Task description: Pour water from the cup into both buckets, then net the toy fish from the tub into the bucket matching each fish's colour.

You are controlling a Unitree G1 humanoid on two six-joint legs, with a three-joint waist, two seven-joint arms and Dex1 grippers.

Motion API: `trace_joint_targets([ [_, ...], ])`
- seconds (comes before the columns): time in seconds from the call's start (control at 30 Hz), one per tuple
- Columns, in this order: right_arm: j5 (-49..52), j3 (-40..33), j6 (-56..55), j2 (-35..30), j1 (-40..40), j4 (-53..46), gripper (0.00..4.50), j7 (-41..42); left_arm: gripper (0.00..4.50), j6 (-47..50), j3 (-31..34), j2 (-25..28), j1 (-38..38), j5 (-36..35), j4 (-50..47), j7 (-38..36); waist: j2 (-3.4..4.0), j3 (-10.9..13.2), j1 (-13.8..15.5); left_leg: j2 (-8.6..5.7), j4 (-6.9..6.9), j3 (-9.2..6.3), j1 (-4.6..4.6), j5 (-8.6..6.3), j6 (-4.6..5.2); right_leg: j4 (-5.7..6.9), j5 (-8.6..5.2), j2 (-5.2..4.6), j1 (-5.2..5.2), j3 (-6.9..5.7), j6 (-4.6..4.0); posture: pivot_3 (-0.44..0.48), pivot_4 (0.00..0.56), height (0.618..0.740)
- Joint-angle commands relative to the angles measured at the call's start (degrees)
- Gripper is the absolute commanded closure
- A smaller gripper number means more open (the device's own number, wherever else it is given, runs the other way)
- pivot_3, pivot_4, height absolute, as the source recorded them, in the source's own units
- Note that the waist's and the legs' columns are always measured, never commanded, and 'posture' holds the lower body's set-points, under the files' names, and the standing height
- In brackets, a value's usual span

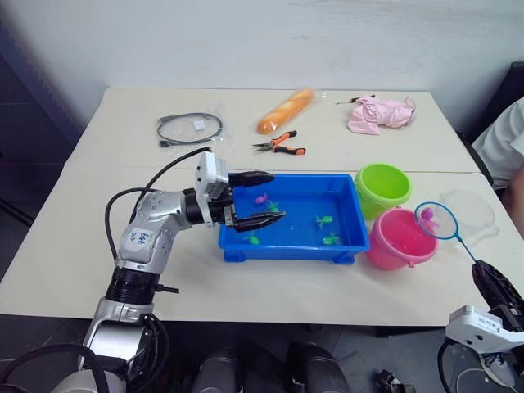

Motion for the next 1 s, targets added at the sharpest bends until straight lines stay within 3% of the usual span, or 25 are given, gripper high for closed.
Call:
trace_joint_targets([
  [0.03,0.62,0.83,-0.35,-0.27,0.71,-1.65,4.50,-0.38,0.02,-0.86,-0.05,0.37,0.11,0.19,-1.70,-0.39,0.00,0.00,0.00,0.00,0.00,0.00,0.01,0.00,0.00,0.01,0.00,0.00,0.00,0.00,0.00,0.000,0.150,0.740],
  [1.0,-0.10,-0.56,-5.11,-5.42,2.53,3.07,4.50,-5.18,0.02,-0.69,-0.57,-0.08,0.43,0.20,-1.13,-1.03,0.00,0.00,0.00,0.00,0.00,0.01,0.03,0.02,-0.01,0.03,-0.01,0.02,0.01,0.01,-0.01,0.000,0.150,0.740],
])
